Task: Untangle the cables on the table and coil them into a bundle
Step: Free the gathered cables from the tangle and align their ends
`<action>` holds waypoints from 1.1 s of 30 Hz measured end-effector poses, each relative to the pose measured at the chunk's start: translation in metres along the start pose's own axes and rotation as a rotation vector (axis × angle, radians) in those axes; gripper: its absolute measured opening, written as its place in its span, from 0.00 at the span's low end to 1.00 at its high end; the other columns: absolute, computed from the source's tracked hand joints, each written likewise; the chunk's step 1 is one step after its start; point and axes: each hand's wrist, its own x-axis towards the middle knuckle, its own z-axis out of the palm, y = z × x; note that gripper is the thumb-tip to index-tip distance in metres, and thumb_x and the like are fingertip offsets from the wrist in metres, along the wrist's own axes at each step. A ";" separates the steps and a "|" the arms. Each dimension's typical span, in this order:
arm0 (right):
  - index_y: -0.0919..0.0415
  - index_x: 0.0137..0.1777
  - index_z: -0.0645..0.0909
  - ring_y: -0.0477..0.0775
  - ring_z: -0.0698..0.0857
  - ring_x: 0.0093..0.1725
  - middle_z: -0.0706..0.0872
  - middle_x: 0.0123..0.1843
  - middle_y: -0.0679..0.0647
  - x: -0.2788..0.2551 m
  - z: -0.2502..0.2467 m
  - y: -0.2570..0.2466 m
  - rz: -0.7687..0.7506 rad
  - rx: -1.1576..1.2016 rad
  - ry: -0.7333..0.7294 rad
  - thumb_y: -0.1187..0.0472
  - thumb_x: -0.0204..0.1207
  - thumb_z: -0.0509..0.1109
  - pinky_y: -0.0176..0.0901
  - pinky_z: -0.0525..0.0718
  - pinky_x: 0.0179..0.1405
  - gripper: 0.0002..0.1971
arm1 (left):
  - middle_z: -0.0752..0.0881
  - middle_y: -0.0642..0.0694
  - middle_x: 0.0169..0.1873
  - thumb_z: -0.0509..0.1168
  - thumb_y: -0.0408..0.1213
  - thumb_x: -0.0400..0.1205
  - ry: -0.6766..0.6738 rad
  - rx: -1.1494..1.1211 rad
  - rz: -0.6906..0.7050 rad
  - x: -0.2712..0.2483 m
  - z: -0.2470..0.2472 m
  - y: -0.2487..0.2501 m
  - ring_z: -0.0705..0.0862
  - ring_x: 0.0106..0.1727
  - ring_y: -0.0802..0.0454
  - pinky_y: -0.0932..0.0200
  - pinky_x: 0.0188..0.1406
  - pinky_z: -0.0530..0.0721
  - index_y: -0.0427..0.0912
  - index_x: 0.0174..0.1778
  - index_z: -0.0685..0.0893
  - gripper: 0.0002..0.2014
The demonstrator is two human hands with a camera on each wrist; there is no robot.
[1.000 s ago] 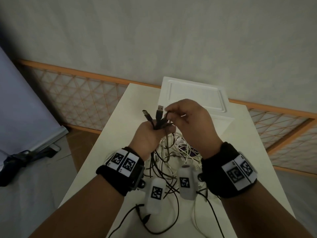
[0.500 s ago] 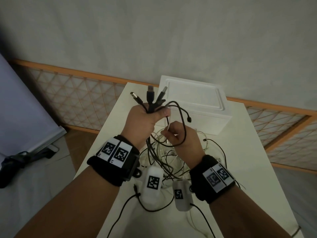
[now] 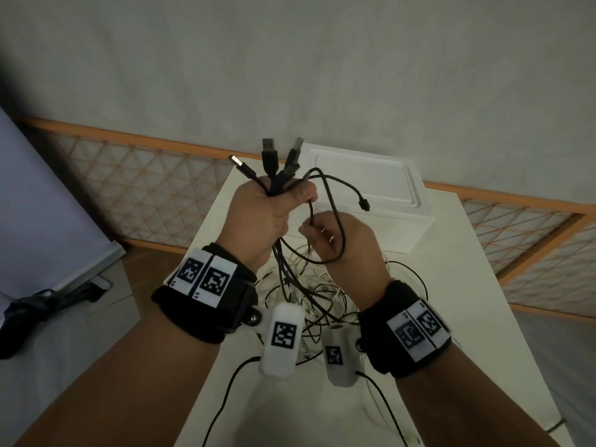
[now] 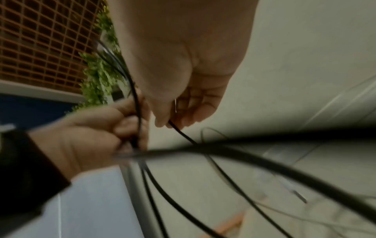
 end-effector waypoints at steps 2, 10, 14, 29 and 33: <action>0.60 0.40 0.83 0.45 0.79 0.35 0.84 0.34 0.49 -0.001 0.009 0.014 0.085 -0.005 -0.110 0.58 0.78 0.70 0.28 0.73 0.34 0.08 | 0.88 0.42 0.36 0.71 0.31 0.78 0.001 0.004 0.016 -0.002 0.002 0.005 0.67 0.17 0.59 0.68 0.14 0.61 0.40 0.35 0.86 0.06; 0.59 0.50 0.85 0.44 0.82 0.43 0.87 0.43 0.47 -0.012 0.011 0.048 0.316 -0.078 -0.402 0.62 0.79 0.68 0.28 0.72 0.43 0.05 | 0.89 0.43 0.39 0.71 0.34 0.77 -0.013 -0.139 0.041 0.007 -0.013 0.002 0.64 0.26 0.54 0.60 0.18 0.53 0.46 0.37 0.90 0.05; 0.55 0.45 0.81 0.50 0.86 0.36 0.87 0.37 0.49 0.015 -0.003 0.021 0.234 0.013 -0.201 0.64 0.78 0.66 0.45 0.83 0.42 0.05 | 0.84 0.40 0.49 0.76 0.37 0.71 -0.125 -0.051 -0.149 0.004 -0.012 -0.040 0.66 0.23 0.57 0.63 0.16 0.57 0.48 0.47 0.90 0.09; 0.54 0.32 0.76 0.40 0.80 0.21 0.82 0.23 0.47 0.054 -0.101 -0.047 0.282 0.682 0.312 0.72 0.83 0.55 0.31 0.77 0.19 0.20 | 0.86 0.58 0.29 0.77 0.37 0.73 -0.051 0.460 -0.233 0.009 -0.026 -0.102 0.81 0.27 0.68 0.67 0.35 0.75 0.47 0.43 0.90 0.04; 0.52 0.34 0.77 0.42 0.82 0.25 0.86 0.29 0.44 0.045 -0.094 -0.053 0.245 0.709 0.375 0.77 0.82 0.52 0.34 0.82 0.25 0.23 | 0.85 0.48 0.29 0.76 0.47 0.74 -0.056 0.474 -0.300 0.011 -0.033 -0.102 0.73 0.19 0.60 0.63 0.24 0.68 0.47 0.45 0.91 0.09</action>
